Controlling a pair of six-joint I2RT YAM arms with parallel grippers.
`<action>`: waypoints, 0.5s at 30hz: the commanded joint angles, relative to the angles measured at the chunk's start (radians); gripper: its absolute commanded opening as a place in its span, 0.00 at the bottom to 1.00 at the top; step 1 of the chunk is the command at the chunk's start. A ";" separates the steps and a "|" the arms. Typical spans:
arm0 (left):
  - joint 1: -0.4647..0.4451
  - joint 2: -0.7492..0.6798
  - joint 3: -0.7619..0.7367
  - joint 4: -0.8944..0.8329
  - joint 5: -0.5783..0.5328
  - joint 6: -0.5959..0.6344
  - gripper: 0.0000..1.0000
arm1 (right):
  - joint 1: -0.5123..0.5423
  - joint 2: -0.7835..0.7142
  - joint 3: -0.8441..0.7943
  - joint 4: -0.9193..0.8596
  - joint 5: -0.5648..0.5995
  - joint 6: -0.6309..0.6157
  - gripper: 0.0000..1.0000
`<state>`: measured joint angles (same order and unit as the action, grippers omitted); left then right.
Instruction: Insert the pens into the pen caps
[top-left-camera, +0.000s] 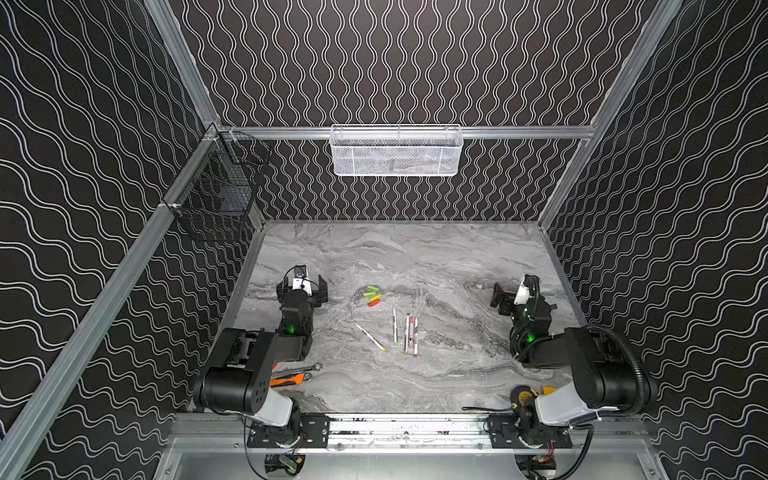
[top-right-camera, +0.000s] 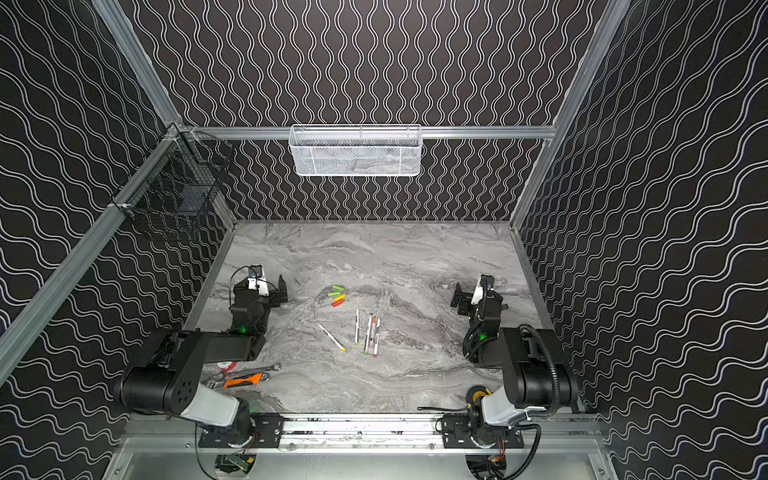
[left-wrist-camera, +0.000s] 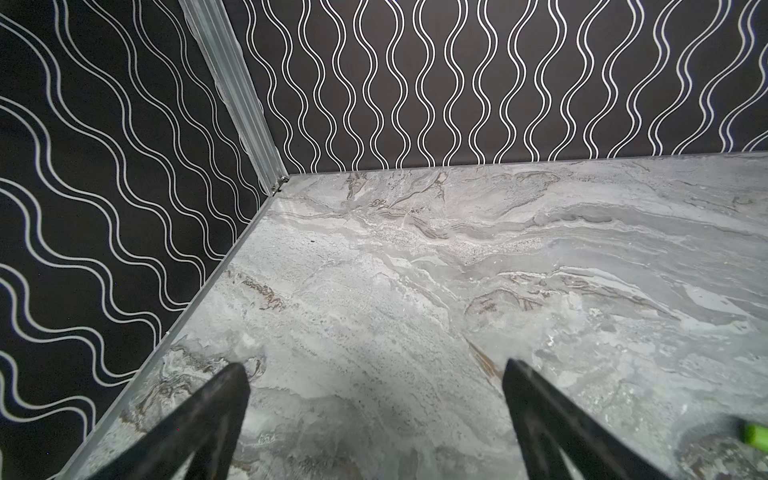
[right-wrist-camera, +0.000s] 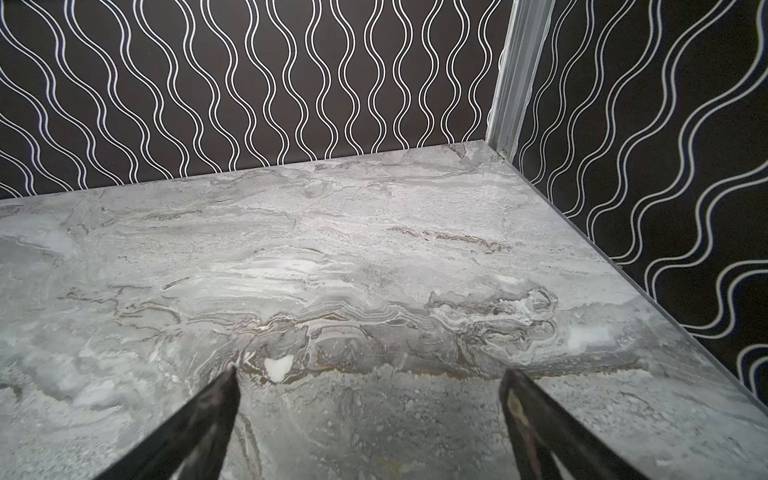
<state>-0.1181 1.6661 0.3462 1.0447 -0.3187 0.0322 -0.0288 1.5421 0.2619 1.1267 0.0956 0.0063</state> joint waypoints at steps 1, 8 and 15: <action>0.003 0.004 0.005 0.038 -0.003 0.016 0.99 | -0.001 0.001 -0.001 0.058 0.001 -0.017 1.00; 0.004 0.004 0.005 0.038 -0.003 0.015 0.99 | -0.001 0.001 0.000 0.056 0.000 -0.017 1.00; 0.003 0.002 0.007 0.030 0.002 0.012 0.99 | 0.000 0.002 -0.001 0.058 0.001 -0.017 1.00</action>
<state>-0.1181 1.6657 0.3462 1.0447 -0.3187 0.0322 -0.0288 1.5421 0.2619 1.1267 0.0956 -0.0010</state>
